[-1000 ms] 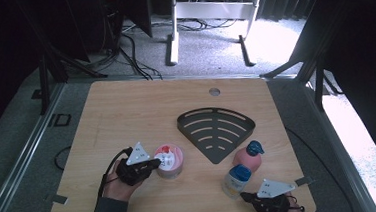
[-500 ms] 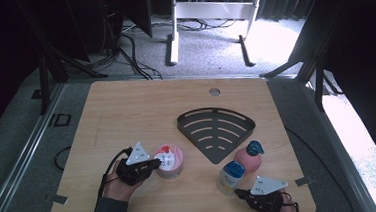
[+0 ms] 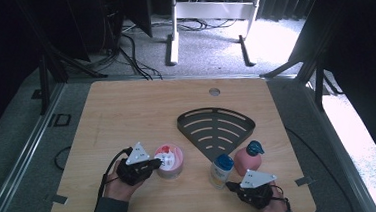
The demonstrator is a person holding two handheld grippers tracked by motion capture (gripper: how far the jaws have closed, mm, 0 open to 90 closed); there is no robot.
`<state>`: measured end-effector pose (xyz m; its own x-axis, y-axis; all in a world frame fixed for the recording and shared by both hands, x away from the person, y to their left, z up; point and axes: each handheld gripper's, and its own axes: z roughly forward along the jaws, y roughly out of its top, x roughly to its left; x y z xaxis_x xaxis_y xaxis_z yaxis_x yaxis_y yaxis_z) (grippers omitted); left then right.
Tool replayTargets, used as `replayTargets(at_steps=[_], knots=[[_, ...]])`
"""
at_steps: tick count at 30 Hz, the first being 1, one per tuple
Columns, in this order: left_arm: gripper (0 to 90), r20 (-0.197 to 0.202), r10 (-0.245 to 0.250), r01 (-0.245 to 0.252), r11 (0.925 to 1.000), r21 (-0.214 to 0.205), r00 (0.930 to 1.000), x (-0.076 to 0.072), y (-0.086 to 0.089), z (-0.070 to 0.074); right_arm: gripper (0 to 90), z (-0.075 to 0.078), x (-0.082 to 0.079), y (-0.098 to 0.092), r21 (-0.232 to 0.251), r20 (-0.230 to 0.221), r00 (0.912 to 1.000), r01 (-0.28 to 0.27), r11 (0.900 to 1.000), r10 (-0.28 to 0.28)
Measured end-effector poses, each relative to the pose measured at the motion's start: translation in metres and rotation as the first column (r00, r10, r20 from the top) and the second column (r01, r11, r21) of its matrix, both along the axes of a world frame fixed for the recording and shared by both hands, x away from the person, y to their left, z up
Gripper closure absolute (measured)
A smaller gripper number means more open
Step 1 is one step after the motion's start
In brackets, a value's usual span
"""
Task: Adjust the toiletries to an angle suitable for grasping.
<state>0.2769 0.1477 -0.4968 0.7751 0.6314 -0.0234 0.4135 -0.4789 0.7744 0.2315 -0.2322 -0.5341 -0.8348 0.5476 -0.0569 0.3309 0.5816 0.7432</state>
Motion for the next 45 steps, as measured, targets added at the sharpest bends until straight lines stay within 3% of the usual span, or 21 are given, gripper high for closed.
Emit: replayTargets(at_steps=[17, 35, 40, 45], knots=[[84.9, -0.001, -0.001, 0.001, 1.0000, -0.009, 1.0000, 0.000, 0.000, -0.001, 89.8, 0.003, 0.029, 0.041, -0.009, 0.057, 0.9982, -0.021, 0.9997, 0.021], [84.7, -0.003, -0.007, 0.007, 0.9998, -0.019, 1.0000, 0.001, 0.001, -0.001, 88.9, 0.008, 0.076, 0.081, -0.011, 0.078, 0.9966, -0.027, 0.9996, 0.027], [84.6, -0.003, -0.008, 0.008, 0.9997, -0.021, 1.0000, 0.001, 0.001, -0.002, 89.1, 0.011, 0.081, 0.093, -0.012, 0.092, 0.9953, -0.029, 0.9995, 0.030], [84.3, -0.005, -0.010, 0.010, 0.9997, -0.024, 0.9999, 0.001, 0.001, -0.002, 89.1, 0.015, 0.069, 0.093, -0.004, 0.101, 0.9943, -0.032, 0.9995, 0.032]])
